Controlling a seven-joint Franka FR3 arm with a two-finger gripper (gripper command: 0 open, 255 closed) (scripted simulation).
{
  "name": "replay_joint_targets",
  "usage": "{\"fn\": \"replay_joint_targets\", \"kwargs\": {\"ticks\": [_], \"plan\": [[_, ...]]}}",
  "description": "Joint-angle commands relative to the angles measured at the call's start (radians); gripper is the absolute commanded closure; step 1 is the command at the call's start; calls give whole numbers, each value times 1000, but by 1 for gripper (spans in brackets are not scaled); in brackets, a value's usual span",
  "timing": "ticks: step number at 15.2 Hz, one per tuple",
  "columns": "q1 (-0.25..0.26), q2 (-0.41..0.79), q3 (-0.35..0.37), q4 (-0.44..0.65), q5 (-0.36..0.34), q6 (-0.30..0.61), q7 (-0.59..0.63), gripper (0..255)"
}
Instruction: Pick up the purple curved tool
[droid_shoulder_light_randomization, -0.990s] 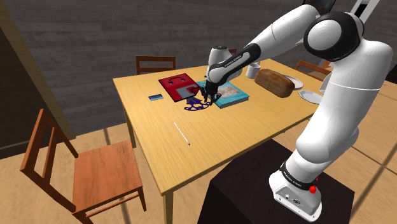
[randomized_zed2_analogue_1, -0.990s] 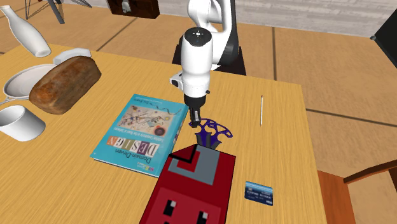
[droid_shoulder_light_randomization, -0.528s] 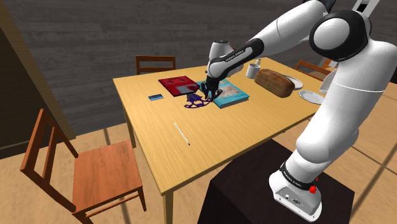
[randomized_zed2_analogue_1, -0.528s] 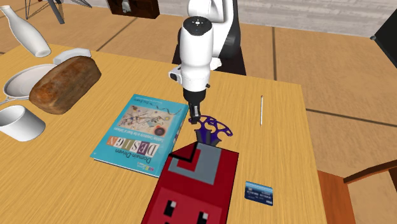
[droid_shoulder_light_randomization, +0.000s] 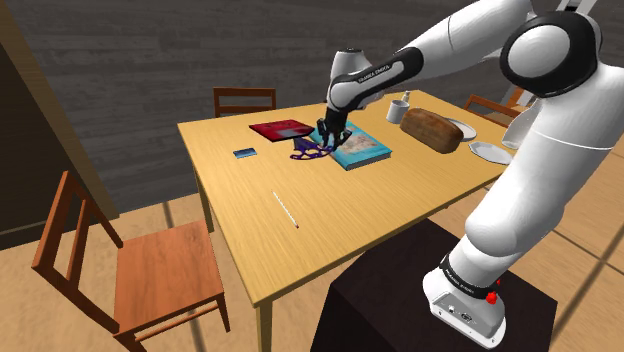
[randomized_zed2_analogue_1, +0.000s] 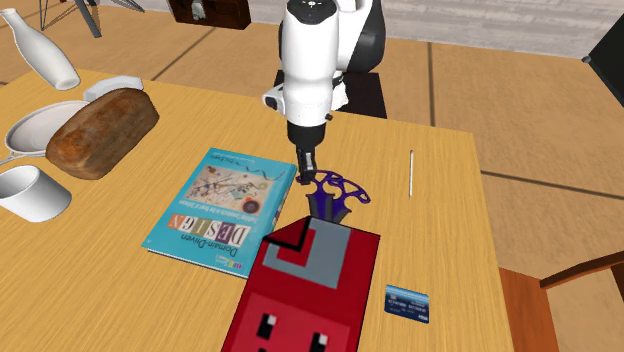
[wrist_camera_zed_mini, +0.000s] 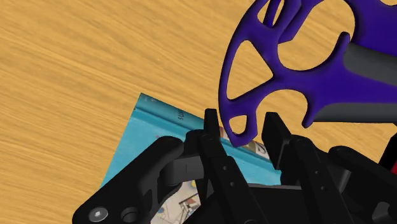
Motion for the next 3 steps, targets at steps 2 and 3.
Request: {"fn": "replay_joint_targets", "kwargs": {"ticks": [2, 3], "plan": [[-2, -16, 0, 13, 6, -28, -7, 255], [-2, -16, 0, 13, 6, -28, -7, 255]]}}
